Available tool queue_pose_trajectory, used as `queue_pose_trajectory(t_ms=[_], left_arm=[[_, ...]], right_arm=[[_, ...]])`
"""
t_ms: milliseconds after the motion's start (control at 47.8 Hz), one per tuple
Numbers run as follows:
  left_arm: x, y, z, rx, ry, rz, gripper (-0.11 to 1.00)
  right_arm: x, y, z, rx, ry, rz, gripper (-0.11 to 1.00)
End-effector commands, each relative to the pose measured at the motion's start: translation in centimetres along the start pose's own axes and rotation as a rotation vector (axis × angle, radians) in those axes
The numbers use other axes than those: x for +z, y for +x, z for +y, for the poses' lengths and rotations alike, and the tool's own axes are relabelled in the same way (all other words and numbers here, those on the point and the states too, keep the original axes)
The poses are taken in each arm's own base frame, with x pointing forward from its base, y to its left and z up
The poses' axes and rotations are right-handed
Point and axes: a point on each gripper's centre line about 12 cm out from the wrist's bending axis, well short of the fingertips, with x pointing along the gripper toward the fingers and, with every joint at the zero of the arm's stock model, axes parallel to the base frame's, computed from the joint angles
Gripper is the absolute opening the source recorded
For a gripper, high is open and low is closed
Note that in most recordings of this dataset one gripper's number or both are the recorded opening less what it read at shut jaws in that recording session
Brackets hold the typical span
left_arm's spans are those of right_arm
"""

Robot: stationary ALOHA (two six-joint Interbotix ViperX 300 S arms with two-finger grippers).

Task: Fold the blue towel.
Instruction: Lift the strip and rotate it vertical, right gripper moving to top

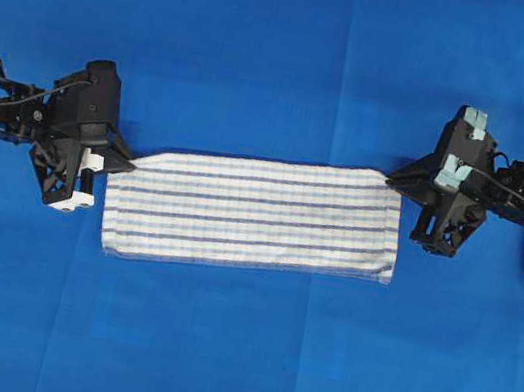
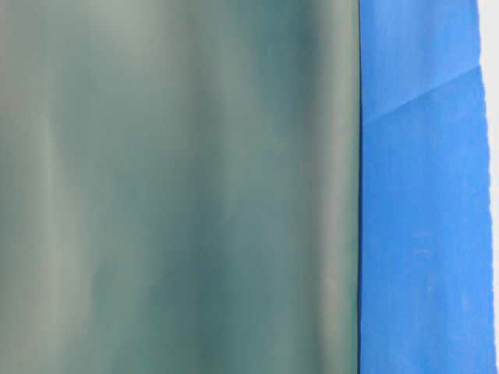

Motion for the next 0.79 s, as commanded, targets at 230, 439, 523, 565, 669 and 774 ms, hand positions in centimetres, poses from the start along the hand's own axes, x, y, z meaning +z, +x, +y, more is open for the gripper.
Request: queue_pose_trajectory(t_ms=[230,439,523,565,669,774], left_arm=[[2.3,-2.2,-0.7,-0.017,0.007,-0.042,0.04],[4.7,-4.9,-1.3,-0.03,0.007,-0.067,0.04],[5.7,-6.0,-1.7,-0.039,0.011,-0.084,0.04],[6.1,-6.6,-1.8,-0.043,0.015,-0.093,0.04],[7.1,-8.0,-2.5,-0.065,0.026,-0.135,0.04],[7.2,-8.8,-2.8,-0.079,0.03,-0.16,0.04]], right_arm=[[2.7,-1.4,0.8,0.044,0.01,-0.104,0.04],[4.5,-4.2,1.2,0.097,0.028,-0.159,0.04],[5.3,-5.7,1.5,0.127,0.024,-0.189,0.04],[5.6,-6.4,1.7,0.142,0.02,-0.198,0.04],[6.3,-8.0,2.1,0.177,0.015,-0.22,0.04],[6.7,-9.1,2.3,0.2,0.015,-0.234,0.04]])
